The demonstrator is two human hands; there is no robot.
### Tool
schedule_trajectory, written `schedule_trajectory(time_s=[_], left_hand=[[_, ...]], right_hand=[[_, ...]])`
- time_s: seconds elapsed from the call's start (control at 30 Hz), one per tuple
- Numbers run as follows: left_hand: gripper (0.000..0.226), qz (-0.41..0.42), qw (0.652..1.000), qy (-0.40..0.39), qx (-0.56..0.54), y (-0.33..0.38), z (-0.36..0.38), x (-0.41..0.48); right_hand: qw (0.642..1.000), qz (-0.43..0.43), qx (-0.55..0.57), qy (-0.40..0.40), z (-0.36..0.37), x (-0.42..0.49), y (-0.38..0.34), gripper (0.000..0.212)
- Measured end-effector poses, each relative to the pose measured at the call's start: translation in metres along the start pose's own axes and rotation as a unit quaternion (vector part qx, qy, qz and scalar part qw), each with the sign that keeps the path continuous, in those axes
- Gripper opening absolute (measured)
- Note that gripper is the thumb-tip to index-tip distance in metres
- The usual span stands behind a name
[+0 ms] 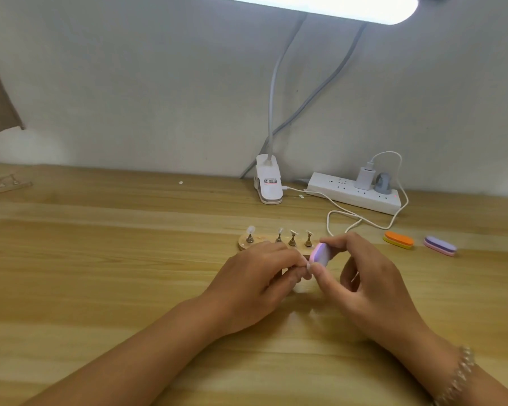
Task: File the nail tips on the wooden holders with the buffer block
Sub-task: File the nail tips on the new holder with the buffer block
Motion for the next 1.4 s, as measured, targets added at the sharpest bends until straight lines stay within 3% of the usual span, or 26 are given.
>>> schedule_trajectory(time_s=[0.13, 0.23, 0.4, 0.57, 0.73, 0.83, 1.03, 1.23, 1.4], left_hand=[[0.028, 0.012, 1.000, -0.018, 0.019, 0.004, 0.004, -0.002], [0.023, 0.005, 1.000, -0.004, 0.010, 0.002, 0.002, 0.000], [0.016, -0.023, 0.999, 0.032, -0.002, -0.007, -0.007, 0.001], [0.016, -0.008, 1.000, 0.011, 0.001, -0.001, -0.001, 0.001], [0.018, -0.033, 0.999, 0.031, -0.005, -0.010, -0.007, 0.001], [0.023, -0.011, 0.999, 0.020, 0.026, -0.001, -0.005, 0.001], [0.021, -0.020, 0.999, 0.015, 0.030, -0.004, -0.006, 0.000], [0.017, 0.028, 0.995, 0.026, 0.093, 0.013, -0.007, -0.002], [0.020, -0.025, 0.998, 0.042, 0.038, -0.003, -0.013, 0.000]], right_hand=[[1.000, -0.017, 0.011, -0.016, 0.005, -0.002, -0.007, 0.031], [0.999, 0.010, 0.033, -0.007, 0.002, 0.000, 0.002, 0.027], [0.997, -0.047, -0.010, -0.057, 0.016, -0.007, -0.019, 0.031], [0.999, 0.003, 0.031, 0.005, -0.001, 0.001, 0.000, 0.038], [0.996, -0.067, -0.041, -0.051, 0.016, -0.008, -0.024, 0.037], [1.000, -0.024, 0.005, -0.013, 0.004, -0.002, -0.010, 0.042], [0.994, -0.081, -0.054, -0.052, 0.016, -0.009, -0.028, 0.041], [0.999, -0.038, -0.011, 0.002, 0.001, -0.002, -0.014, 0.039], [0.995, -0.072, -0.045, -0.041, 0.014, -0.007, -0.025, 0.041]])
Point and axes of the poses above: each hand's wrist, its own x-axis towards the middle knuckle, its own z-axis out of the palm, y = z × x, the point moved 10 cm from there along x, towards the middle knuckle, and after that the axes turned 11 degrees about x, right-handed, at the moved point
